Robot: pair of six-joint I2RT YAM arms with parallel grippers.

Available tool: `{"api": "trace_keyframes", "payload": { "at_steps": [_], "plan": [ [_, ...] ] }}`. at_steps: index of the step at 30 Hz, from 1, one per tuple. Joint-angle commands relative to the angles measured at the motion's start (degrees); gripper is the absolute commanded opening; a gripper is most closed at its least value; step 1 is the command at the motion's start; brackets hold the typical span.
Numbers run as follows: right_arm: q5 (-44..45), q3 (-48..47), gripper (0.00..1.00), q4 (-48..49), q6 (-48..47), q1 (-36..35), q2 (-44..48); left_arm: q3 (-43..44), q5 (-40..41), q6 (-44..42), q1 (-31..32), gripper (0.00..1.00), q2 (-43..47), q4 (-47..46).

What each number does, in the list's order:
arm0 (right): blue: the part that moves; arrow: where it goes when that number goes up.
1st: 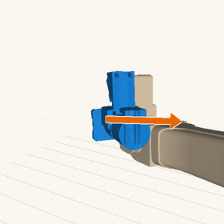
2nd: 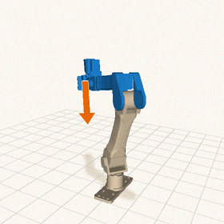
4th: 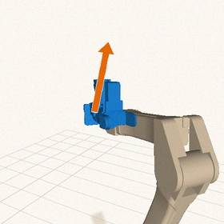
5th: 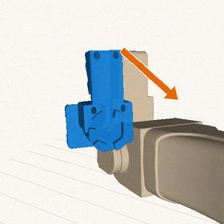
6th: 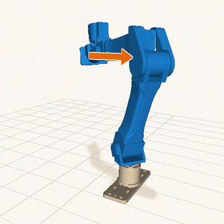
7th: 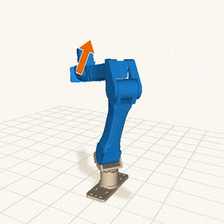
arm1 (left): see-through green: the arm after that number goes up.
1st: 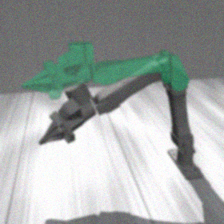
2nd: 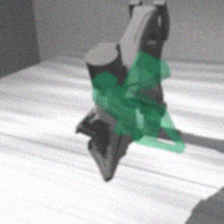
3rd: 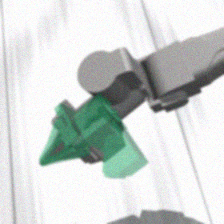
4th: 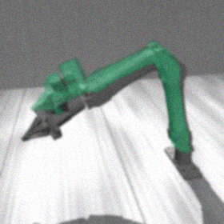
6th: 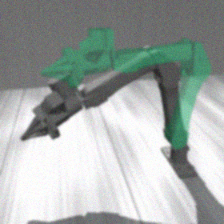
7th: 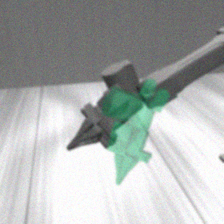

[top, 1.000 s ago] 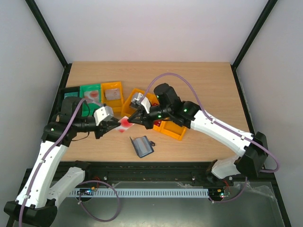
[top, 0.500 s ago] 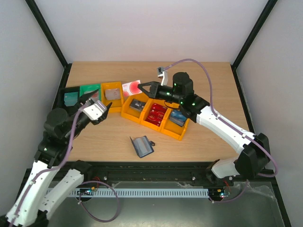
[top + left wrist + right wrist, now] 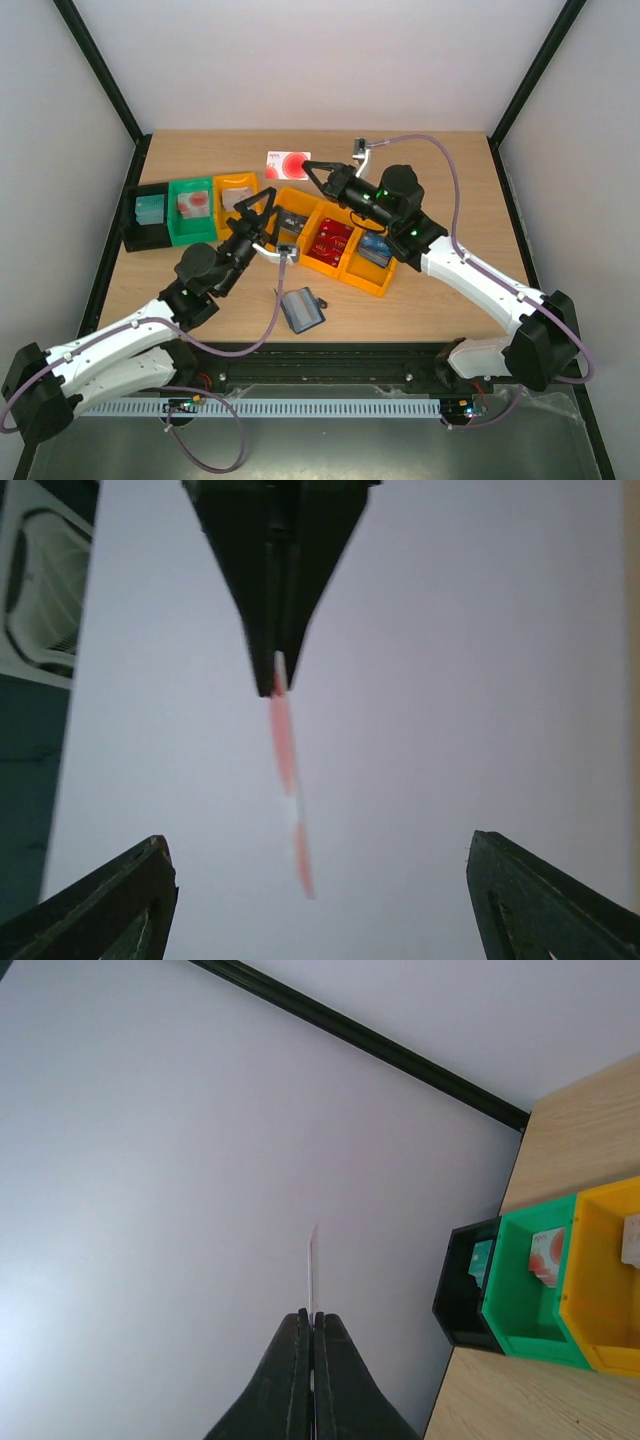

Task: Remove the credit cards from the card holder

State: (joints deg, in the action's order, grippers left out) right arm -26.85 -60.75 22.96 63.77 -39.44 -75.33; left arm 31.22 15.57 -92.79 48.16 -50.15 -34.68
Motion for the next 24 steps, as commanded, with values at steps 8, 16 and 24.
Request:
{"api": "trace_keyframes", "payload": {
  "at_steps": [8,16,24],
  "plan": [
    [-2.97,0.12,0.02,5.04,-1.14,-0.2,2.56,7.92,1.21,-9.08,-0.1,0.62,-7.0,-10.09],
    [-5.3,0.1,0.02,6.12,-1.54,-0.15,2.46,9.26,-0.77,-11.4,-0.5,0.11,-8.53,-10.94],
    [-5.83,0.4,0.01,6.52,-1.46,-0.2,2.4,10.56,-0.68,-11.16,-2.45,0.03,-8.34,-10.23]
  ]
}}
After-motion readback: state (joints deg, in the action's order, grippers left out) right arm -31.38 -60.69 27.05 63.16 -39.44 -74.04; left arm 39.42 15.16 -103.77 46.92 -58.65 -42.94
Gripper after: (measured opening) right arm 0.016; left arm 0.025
